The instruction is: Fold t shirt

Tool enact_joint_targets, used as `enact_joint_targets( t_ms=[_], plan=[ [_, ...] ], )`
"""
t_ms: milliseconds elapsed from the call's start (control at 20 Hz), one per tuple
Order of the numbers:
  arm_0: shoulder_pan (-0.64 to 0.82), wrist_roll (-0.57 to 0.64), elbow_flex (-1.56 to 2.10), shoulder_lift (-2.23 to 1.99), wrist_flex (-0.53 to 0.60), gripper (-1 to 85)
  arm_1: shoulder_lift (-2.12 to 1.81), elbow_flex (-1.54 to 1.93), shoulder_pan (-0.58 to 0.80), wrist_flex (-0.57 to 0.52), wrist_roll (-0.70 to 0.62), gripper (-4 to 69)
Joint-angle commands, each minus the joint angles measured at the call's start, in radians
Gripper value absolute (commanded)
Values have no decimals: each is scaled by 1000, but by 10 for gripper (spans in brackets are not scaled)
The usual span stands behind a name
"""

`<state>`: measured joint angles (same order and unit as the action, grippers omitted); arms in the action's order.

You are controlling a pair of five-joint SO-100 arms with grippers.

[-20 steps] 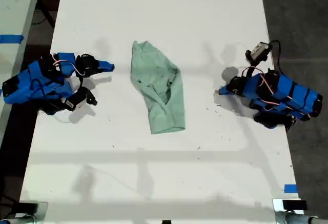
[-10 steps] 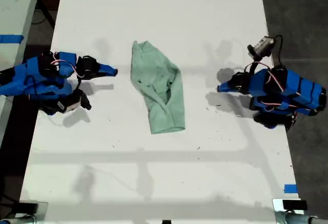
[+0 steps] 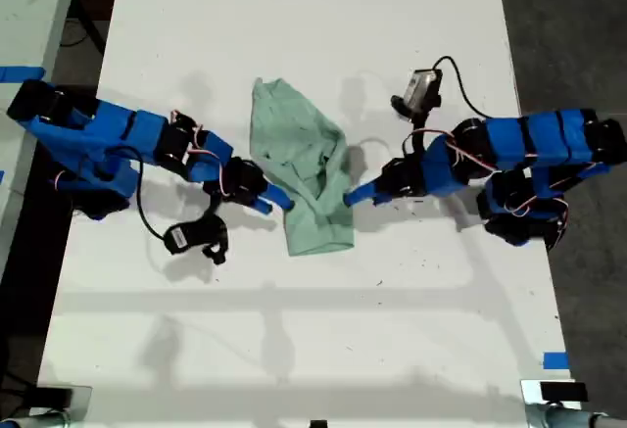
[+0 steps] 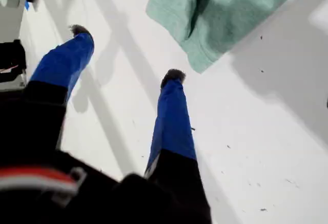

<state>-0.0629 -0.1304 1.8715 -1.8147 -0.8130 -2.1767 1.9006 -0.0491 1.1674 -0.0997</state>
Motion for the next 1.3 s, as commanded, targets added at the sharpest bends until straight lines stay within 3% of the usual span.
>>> enact_joint_targets(
  t_ms=[0,200,400,500,650,1100,1200,1250],
  plan=[
    [-35,-57,-161,196,18,173,60,-69,-29,-109,-25,292],
    [-54,-81,-267,416,100,137,163,-55,-57,-212,-23,258],
    [-57,-87,-399,597,101,108,216,-55,-75,-275,-26,218],
    [-58,-87,-433,629,97,-3,250,-54,-83,-298,-20,211],
    [-71,-87,-456,644,91,-3,342,-46,-86,-350,-14,211],
    [-89,-92,-485,644,58,-3,652,-264,-52,-89,18,208],
    [-94,-92,-494,637,48,-3,759,-347,-64,-74,32,7],
    [-98,-92,-495,627,40,-3,801,-374,-72,-72,32,7]
  ],
)
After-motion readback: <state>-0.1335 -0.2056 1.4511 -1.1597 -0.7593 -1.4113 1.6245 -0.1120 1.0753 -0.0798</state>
